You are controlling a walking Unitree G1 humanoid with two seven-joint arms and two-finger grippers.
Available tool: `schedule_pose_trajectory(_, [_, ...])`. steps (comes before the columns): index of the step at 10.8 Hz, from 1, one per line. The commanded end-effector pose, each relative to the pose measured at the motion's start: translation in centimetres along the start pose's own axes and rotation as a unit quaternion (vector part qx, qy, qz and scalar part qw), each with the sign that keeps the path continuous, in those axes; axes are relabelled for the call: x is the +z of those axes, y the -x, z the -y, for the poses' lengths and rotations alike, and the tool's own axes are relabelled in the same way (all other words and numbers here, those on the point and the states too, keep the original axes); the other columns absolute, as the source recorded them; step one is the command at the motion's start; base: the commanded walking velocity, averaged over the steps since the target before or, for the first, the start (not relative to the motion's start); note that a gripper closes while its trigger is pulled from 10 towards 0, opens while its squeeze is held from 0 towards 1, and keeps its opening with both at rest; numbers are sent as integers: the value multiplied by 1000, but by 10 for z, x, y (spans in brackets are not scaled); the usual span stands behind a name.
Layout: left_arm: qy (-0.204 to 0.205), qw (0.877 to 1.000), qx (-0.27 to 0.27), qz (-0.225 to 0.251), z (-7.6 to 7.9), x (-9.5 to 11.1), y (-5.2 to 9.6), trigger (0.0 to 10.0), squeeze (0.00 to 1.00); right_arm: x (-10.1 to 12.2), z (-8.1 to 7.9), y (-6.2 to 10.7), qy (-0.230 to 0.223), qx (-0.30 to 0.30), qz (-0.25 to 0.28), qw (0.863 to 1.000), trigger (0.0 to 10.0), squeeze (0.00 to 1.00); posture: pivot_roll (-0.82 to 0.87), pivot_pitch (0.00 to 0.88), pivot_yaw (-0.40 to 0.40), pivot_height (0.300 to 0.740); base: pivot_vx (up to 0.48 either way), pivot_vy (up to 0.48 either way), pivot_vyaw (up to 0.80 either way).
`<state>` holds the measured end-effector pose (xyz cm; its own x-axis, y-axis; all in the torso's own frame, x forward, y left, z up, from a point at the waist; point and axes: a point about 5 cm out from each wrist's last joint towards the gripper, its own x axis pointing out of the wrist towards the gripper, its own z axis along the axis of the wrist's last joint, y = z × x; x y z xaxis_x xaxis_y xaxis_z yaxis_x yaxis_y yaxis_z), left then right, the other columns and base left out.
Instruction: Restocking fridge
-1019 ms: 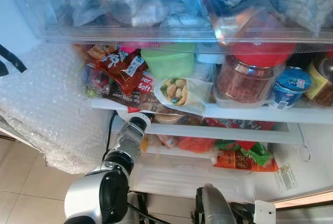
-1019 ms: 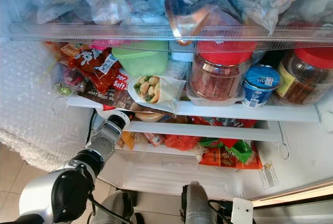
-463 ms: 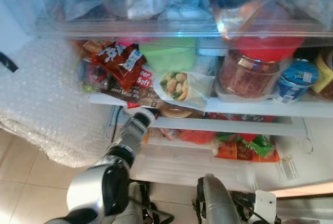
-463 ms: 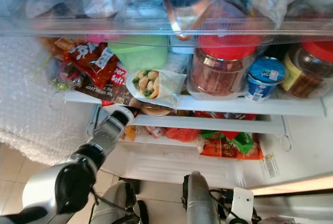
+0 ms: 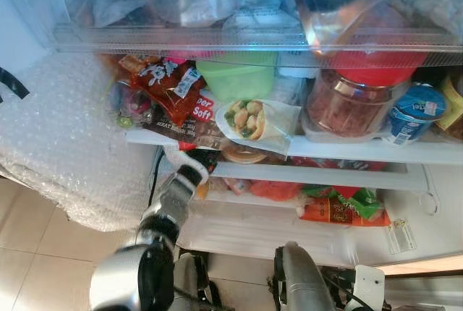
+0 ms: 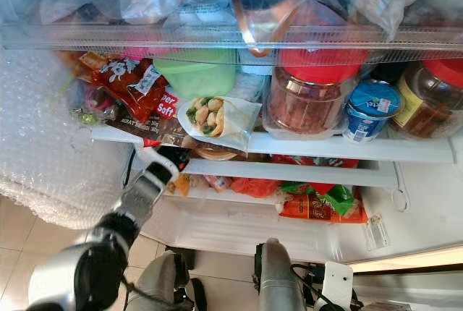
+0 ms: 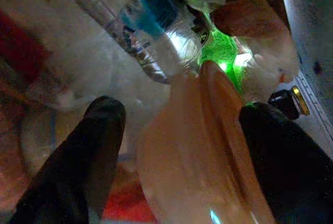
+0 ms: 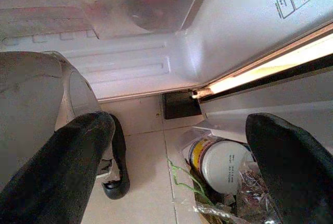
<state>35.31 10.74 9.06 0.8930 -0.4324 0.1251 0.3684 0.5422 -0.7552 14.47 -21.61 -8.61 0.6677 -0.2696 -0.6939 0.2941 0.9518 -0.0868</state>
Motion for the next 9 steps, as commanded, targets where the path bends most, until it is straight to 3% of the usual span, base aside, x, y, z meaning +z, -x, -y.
schedule_pose_trajectory(1, [-2,1000,-2,-13,-3,-4,5,10000,1000,-24,-15,10,0,25,-46,999,10000,0,-122,205,103,645,0,0,0])
schedule_pose_trajectory(2, [14,999,-24,-19,-2,-8,10,10000,122,-23,-16,9,1,26,-46,999,10000,0,-121,201,104,645,0,0,0])
schedule_pose_trajectory(3, [12,999,-23,-22,-3,-11,13,10000,0,-23,-17,9,1,28,-46,999,10000,0,-122,196,105,645,0,0,0])
schedule_pose_trajectory(9, [25,997,-44,-54,-1,-21,35,10000,0,-22,-18,9,6,32,-47,998,10000,0,-118,178,104,645,0,0,0])
